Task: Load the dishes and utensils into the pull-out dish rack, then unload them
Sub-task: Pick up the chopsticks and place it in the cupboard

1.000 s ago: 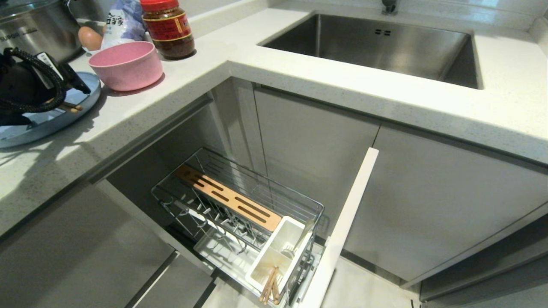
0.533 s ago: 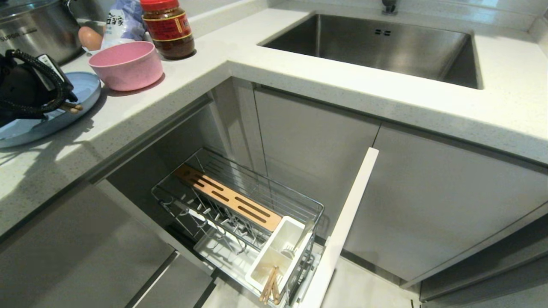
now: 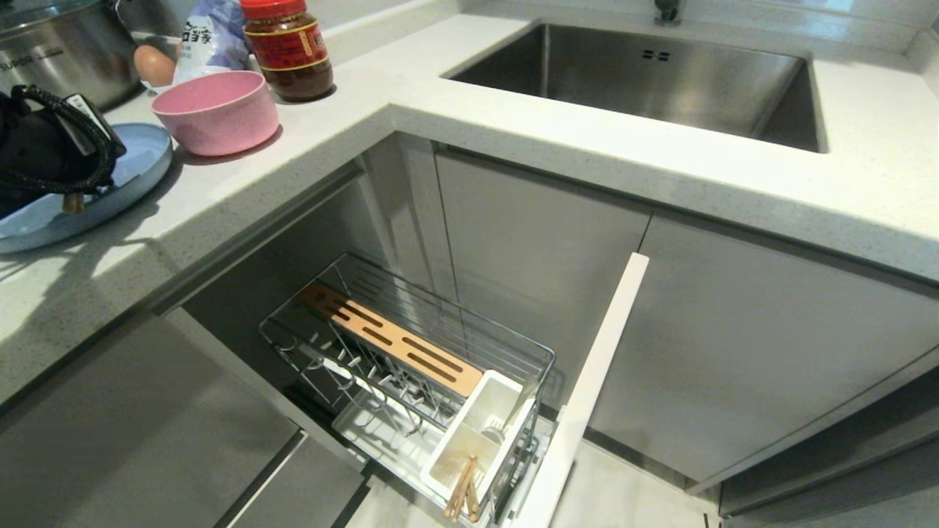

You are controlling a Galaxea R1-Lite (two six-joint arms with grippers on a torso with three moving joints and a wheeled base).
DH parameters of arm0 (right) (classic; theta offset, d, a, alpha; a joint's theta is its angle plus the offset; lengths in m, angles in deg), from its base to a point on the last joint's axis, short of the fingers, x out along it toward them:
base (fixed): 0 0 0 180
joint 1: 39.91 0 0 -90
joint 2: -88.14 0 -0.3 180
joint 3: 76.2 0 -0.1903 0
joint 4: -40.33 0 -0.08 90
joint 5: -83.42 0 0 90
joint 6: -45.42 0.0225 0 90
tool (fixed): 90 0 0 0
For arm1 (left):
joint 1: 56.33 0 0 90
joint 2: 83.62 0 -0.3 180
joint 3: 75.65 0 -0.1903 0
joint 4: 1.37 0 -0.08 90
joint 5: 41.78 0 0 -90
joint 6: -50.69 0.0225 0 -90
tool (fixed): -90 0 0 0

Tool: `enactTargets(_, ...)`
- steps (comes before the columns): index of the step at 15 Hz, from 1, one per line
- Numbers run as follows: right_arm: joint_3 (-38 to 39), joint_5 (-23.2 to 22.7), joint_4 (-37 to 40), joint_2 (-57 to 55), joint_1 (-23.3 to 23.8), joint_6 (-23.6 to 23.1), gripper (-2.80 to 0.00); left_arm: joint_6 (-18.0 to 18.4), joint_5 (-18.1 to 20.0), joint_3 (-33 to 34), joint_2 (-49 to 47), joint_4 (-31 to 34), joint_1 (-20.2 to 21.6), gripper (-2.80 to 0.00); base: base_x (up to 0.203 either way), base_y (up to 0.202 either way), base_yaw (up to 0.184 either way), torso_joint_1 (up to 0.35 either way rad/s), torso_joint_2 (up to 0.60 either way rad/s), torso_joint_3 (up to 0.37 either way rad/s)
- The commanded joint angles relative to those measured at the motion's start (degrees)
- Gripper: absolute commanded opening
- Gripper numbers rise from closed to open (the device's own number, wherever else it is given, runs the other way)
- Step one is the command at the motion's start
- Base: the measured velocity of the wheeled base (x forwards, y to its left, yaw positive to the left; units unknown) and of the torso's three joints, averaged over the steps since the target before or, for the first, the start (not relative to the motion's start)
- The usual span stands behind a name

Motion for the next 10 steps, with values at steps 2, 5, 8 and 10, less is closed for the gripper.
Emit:
enactTargets(2,0.00,0.01,-0.02,0.24,-0.02,0.04,-2.80,-0.22,-0.27,-0.50,0.87,0.23,0.25,-2.80,0.000,0.000,0.000,0.000,0.00,0.000)
enactTargets(5,0.00,0.01,-0.02,0.24,-0.01,0.04,-2.80,-0.80,-0.22,-1.47,5.86,0.15,0.18,-2.80,0.000,0.000,0.000,0.000,0.00,0.000)
enactTargets(8,0.00,0.01,-0.02,0.24,-0.01,0.04,-2.80,-1.83,-0.14,-2.56,11.77,0.14,-0.25,-2.80,0.000,0.000,0.000,0.000,0.00,0.000)
enactTargets(10,0.00,0.01,-0.02,0.24,-0.01,0.04,-2.80,-2.60,-0.02,-2.99,14.96,0.09,-1.79,-2.80,0.000,0.000,0.000,0.000,0.00,0.000)
